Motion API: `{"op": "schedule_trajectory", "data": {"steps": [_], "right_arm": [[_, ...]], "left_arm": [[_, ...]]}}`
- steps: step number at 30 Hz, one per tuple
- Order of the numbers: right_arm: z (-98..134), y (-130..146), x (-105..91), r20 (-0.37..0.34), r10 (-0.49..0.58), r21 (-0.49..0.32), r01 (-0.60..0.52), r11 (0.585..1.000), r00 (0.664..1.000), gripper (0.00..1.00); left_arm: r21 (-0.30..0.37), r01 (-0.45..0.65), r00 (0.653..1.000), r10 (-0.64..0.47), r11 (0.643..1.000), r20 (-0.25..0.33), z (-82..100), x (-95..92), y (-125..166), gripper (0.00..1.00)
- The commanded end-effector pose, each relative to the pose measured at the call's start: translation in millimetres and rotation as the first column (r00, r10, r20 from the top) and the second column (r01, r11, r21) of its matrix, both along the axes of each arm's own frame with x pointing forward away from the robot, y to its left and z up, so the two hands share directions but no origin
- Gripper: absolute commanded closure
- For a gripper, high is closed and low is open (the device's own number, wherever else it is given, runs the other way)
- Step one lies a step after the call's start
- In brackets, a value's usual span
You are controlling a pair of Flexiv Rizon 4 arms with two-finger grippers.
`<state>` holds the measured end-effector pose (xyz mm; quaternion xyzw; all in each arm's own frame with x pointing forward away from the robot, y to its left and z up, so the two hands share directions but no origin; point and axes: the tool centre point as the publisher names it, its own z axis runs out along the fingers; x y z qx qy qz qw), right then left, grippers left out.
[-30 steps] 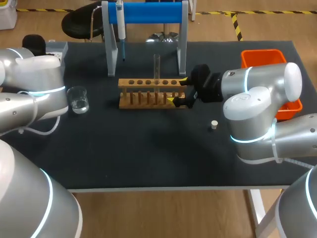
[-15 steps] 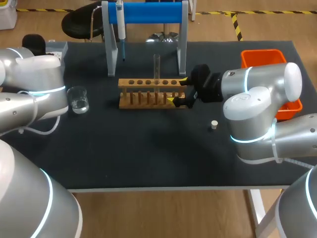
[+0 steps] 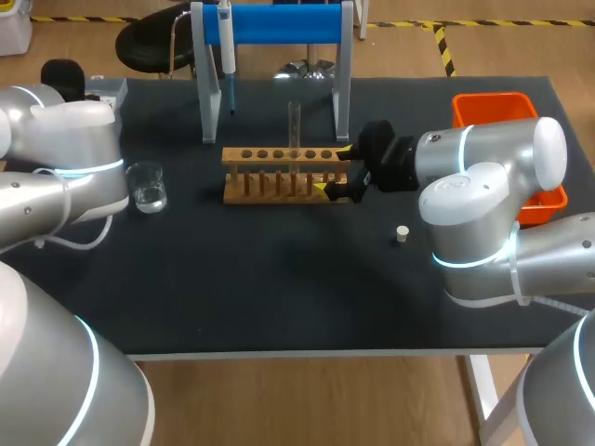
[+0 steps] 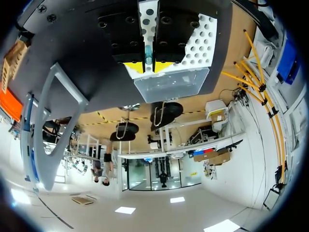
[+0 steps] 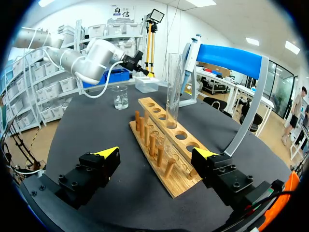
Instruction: Invert the test tube, pick up the pipette, mount the tip to pipette, aspirate from beaker and dispense into the tube, eject the tip, return the pipette, and cap with the stopper.
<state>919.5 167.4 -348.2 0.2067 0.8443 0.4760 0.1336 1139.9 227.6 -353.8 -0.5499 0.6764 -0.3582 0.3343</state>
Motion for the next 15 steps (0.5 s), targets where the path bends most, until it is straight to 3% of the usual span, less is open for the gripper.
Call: {"op": "schedule_trajectory", "data": {"steps": [1, 15], "right_arm": [[0.8, -0.9, 0.3, -0.003, 0.002, -0.001, -0.002, 1.0, 1.0, 0.0], [0.8, -0.9, 0.3, -0.003, 0.002, -0.001, -0.002, 1.0, 1.0, 0.0]], "left_arm": [[0.004, -0.004, 1.0, 0.004, 1.0, 0.006, 3.3, 0.9, 1.0, 1.0], [0.02, -0.014, 0.999, 0.014, 1.0, 0.031, 16.4, 2.1, 1.4, 1.0]]}}
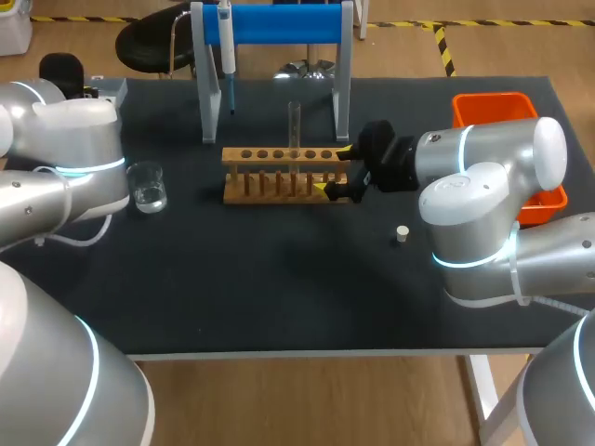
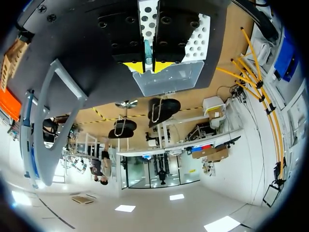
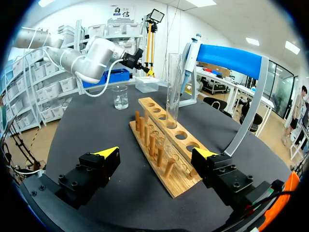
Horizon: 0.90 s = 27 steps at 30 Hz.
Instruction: Invert the test tube, pick up the pipette, mount the tip to pipette, aspirate from beaker and dispense into the tube, eject the tip, return the pipette, and cap with the stopper.
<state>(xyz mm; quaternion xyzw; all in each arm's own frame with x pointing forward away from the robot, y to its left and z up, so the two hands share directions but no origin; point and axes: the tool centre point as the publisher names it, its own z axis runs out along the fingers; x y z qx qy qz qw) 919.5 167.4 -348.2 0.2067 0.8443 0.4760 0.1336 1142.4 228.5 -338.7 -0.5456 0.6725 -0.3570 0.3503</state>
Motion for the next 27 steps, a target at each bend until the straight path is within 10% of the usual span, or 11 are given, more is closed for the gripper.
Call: {"op": "schedule_trajectory", "data": {"steps": [1, 27], "right_arm": [[0.8, -0.9, 0.3, -0.003, 0.002, -0.001, -0.002, 1.0, 1.0, 0.0], [0.8, -0.9, 0.3, -0.003, 0.002, -0.001, -0.002, 1.0, 1.0, 0.0]], "left_arm": [[0.002, -0.002, 1.0, 0.002, 1.0, 0.006, 2.0, -0.3, 0.5, 1.0], [0.04, -0.005, 0.995, 0.001, 0.999, 0.103, 34.8, -1.0, -4.2, 1.0]]}}
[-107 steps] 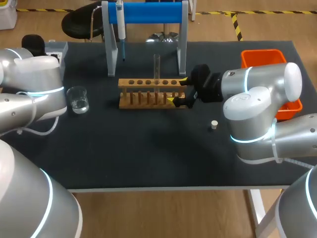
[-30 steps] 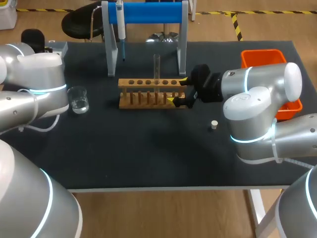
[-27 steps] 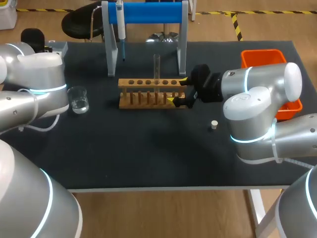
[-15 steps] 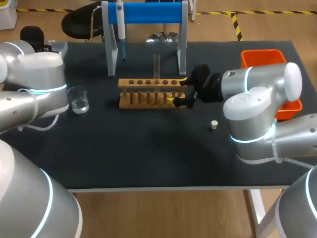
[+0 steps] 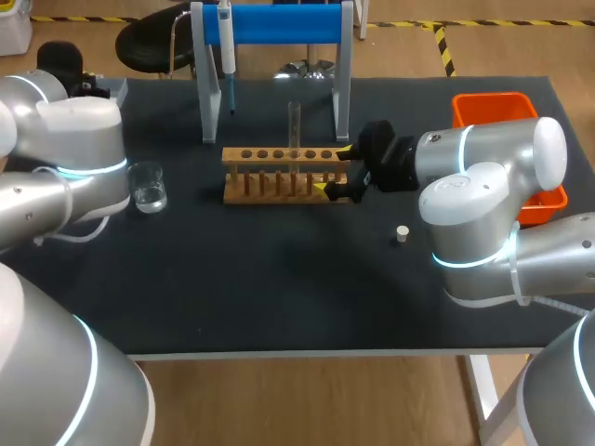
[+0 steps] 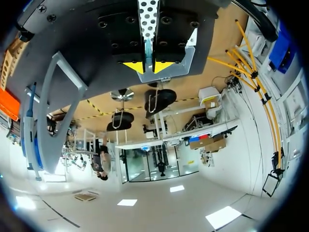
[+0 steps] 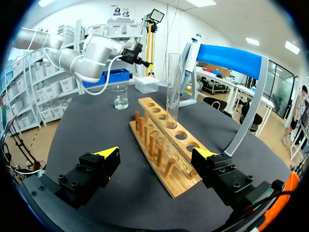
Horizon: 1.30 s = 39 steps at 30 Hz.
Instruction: Invert the test tube, pick up the pipette, mount the tip to pipette, aspirate from beaker and dispense into the tube, eject the tip, return the pipette, and cap with the stopper.
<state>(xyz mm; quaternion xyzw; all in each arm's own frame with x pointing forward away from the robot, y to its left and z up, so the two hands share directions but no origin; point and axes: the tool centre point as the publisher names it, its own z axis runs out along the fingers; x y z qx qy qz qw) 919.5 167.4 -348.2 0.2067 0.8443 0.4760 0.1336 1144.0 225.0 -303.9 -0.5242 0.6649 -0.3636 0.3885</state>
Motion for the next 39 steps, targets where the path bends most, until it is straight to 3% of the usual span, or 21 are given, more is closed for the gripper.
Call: {"op": "schedule_trajectory", "data": {"steps": [1, 9, 16, 21, 24, 33, 39], "right_arm": [[0.8, -0.9, 0.3, -0.003, 0.002, -0.001, -0.002, 1.0, 1.0, 0.0], [0.8, -0.9, 0.3, -0.003, 0.002, -0.001, -0.002, 1.0, 1.0, 0.0], [0.8, -0.9, 0.3, -0.003, 0.002, -0.001, -0.002, 1.0, 1.0, 0.0], [0.8, -0.9, 0.3, -0.003, 0.002, -0.001, -0.002, 1.0, 1.0, 0.0], [0.8, -0.9, 0.3, -0.003, 0.002, -0.001, -0.002, 1.0, 1.0, 0.0], [0.8, -0.9, 0.3, -0.003, 0.002, -0.001, -0.002, 1.0, 1.0, 0.0], [0.8, -0.9, 0.3, -0.003, 0.002, -0.001, -0.002, 1.0, 1.0, 0.0]], "left_arm": [[-0.001, -0.001, 1.0, 0.001, 1.0, 0.029, 1.9, -3.2, -0.8, 1.0], [0.022, 0.026, 0.999, -0.027, 0.999, 0.047, 23.9, -10.7, -8.5, 1.0], [0.032, 0.11, 0.994, -0.111, 0.993, 0.025, 52.6, -27.7, -25.8, 1.0], [0.024, 0.238, 0.971, -0.238, 0.971, 0.007, 77.1, -53.7, -52.8, 1.0], [0.007, 0.344, 0.939, -0.344, 0.939, -0.031, 89.6, -75.7, -75.6, 1.0], [-0.026, 0.536, 0.84, -0.536, 0.844, -0.085, 103.3, -167.7, -144.1, 1.0], [-0.026, 0.536, 0.84, -0.536, 0.844, -0.085, 103.3, -167.7, -144.1, 1.0]]}}
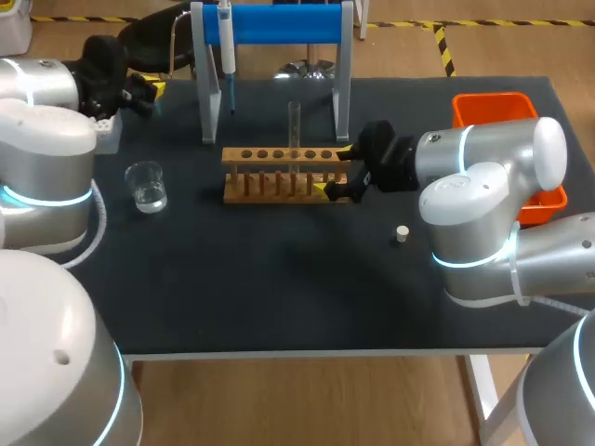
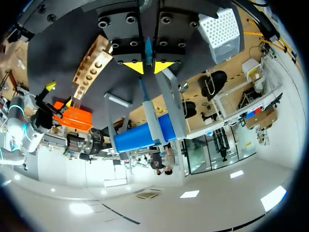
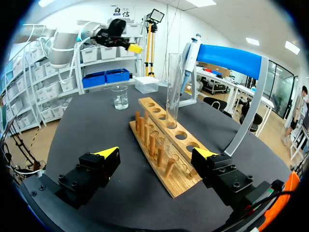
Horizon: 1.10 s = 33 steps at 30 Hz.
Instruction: Invert the test tube, pick up the pipette, mount the tip to pipette, aspirate from beaker and dispense into the tube, eject the tip, return the pipette, and cap with the stopper.
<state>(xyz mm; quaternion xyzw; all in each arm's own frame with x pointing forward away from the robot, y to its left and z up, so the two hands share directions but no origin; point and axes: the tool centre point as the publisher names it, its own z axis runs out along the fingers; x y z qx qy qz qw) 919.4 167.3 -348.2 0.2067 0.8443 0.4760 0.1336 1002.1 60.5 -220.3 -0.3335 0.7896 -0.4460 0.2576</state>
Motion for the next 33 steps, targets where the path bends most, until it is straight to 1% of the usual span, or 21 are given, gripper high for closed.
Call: {"op": "schedule_trajectory", "data": {"steps": [1, 18, 19, 22, 26, 27, 28, 30, 32, 33], "right_arm": [[0.8, -0.9, 0.3, -0.003, 0.002, -0.001, -0.002, 1.0, 1.0, 0.0], [0.8, -0.9, 0.3, -0.003, 0.002, -0.001, -0.002, 1.0, 1.0, 0.0], [0.8, -0.9, 0.3, -0.003, 0.002, -0.001, -0.002, 1.0, 1.0, 0.0], [0.8, -0.9, 0.3, -0.003, 0.002, -0.001, -0.002, 1.0, 1.0, 0.0], [0.8, -0.9, 0.3, -0.003, 0.002, -0.001, -0.002, 1.0, 1.0, 0.0], [0.8, -0.9, 0.3, -0.003, 0.002, -0.001, -0.002, 1.0, 1.0, 0.0], [0.8, -0.9, 0.3, -0.003, 0.002, -0.001, -0.002, 1.0, 1.0, 0.0], [0.8, -0.9, 0.3, -0.003, 0.002, -0.001, -0.002, 1.0, 1.0, 0.0], [0.8, -0.9, 0.3, -0.003, 0.002, -0.001, -0.002, 1.0, 1.0, 0.0], [0.8, -0.9, 0.3, -0.003, 0.002, -0.001, -0.002, 1.0, 1.0, 0.0]], "left_arm": [[0.017, 0.017, 0.999, -0.017, 1.0, -0.04, 19.7, -25.8, 20.4, 1.0], [0.017, 0.017, 0.999, -0.017, 1.0, -0.04, 19.7, -25.8, 20.4, 1.0], [0.018, 0.055, 0.998, -0.055, 0.998, -0.022, 25.4, -32.5, 11.1, 1.0], [0.009, 0.114, 0.994, -0.114, 0.993, 0.004, 43.2, -59.0, -15.9, 1.0], [0.036, 0.192, 0.981, -0.192, 0.981, -0.007, 59.9, -92.9, -55.6, 1.0], [0.041, 0.22, 0.976, -0.219, 0.975, -0.015, 63.9, -102.5, -69.7, 1.0], [0.041, 0.239, 0.971, -0.239, 0.97, -0.009, 67.1, -108.9, -79.9, 1.0], [0.044, 0.278, 0.961, -0.277, 0.96, -0.021, 70.3, -117.9, -98.5, 1.0], [0.042, 0.346, 0.938, -0.345, 0.937, -0.033, 72.8, -129.7, -126.6, 1.0], [0.034, 0.367, 0.929, -0.366, 0.929, -0.049, 71.9, -133.8, -136.7, 1.0]]}}
